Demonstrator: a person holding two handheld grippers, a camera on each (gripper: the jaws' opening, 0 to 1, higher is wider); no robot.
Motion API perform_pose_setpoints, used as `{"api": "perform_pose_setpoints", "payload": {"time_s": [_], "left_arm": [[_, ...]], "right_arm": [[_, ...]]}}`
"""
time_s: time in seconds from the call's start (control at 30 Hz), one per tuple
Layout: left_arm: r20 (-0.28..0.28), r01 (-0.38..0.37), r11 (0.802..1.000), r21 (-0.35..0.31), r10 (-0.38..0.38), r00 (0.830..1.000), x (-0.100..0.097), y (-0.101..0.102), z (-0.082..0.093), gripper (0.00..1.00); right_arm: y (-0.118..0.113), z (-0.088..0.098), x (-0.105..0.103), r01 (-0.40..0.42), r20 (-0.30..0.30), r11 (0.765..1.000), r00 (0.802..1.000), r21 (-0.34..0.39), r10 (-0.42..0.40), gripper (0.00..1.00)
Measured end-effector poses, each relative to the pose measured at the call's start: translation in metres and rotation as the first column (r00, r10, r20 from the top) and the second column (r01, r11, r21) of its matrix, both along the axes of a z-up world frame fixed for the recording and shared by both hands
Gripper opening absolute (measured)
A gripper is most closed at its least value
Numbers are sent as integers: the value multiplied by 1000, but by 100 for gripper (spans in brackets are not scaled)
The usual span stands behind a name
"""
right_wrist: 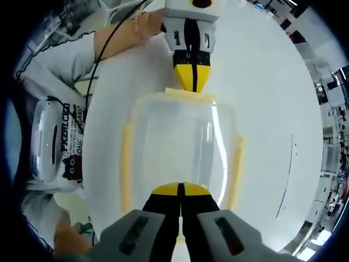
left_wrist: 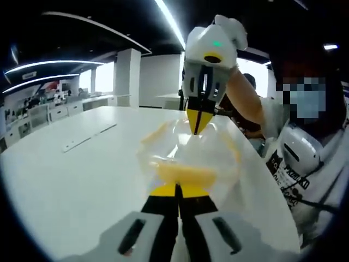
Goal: Snap each plastic latch of the storage box into its locked position after aligning the lid with the box until every specified latch is closed and the lid sits flush.
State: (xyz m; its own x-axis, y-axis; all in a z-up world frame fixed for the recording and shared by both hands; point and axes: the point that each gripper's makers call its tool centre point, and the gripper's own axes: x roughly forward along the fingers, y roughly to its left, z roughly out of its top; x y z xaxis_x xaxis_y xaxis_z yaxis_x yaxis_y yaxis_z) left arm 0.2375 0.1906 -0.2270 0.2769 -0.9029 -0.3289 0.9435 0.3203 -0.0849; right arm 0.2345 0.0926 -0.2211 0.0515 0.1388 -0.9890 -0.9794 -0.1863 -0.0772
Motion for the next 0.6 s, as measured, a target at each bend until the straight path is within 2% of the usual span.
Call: {"api": "perform_pose_setpoints", "payload": {"time_s": [0.17, 0.2, 0.23, 0.27, 0.3, 0.43, 0.47, 0.5, 0.53, 0.6], "left_arm": [[8, 1, 1000, 18, -1, 1000, 5, -1, -4, 0], [-70, 27, 988, 153, -16, 997, -1, 6, -32, 0], [10, 11, 998, 69, -11, 1000, 3, -20, -21, 0], [10, 12, 997, 70, -12, 1000, 4, -25, -26, 0], [14, 16, 997, 73, -17, 1000, -6, -8, -13, 0], [-44, 0, 999, 34, 1, 999, -1, -2, -8, 0], [-88, -9, 1000, -20, 7, 996, -2, -5, -2, 0], [-86, -61, 998, -22, 59, 995, 10, 4, -1, 0], [-40, -90, 996, 10, 90, 995, 19, 10, -1, 0], [-22, -95, 995, 35, 95, 995, 14, 11, -2, 0]], "right_arm": [[2, -1, 1, -14, 9, 1000, 1000, 5, 14, 0], [5, 0, -5, -14, -12, 1000, 1000, 10, 14, 0], [6, 5, -4, -9, -1, 1000, 1000, 7, 9, 0], [6, 5, -4, -10, 2, 1000, 1000, 7, 10, 0], [6, 8, -4, -5, 2, 1000, 1000, 10, 5, 0], [5, 12, -4, 3, 5, 1000, 1000, 23, -3, 0], [4, 13, -2, 16, 3, 999, 1000, 29, -16, 0], [4, 12, -2, 15, 3, 999, 1000, 30, -15, 0], [3, 13, -1, 25, -2, 999, 1000, 36, -25, 0], [1, 13, 0, 38, -9, 998, 999, 45, -38, 0]]}}
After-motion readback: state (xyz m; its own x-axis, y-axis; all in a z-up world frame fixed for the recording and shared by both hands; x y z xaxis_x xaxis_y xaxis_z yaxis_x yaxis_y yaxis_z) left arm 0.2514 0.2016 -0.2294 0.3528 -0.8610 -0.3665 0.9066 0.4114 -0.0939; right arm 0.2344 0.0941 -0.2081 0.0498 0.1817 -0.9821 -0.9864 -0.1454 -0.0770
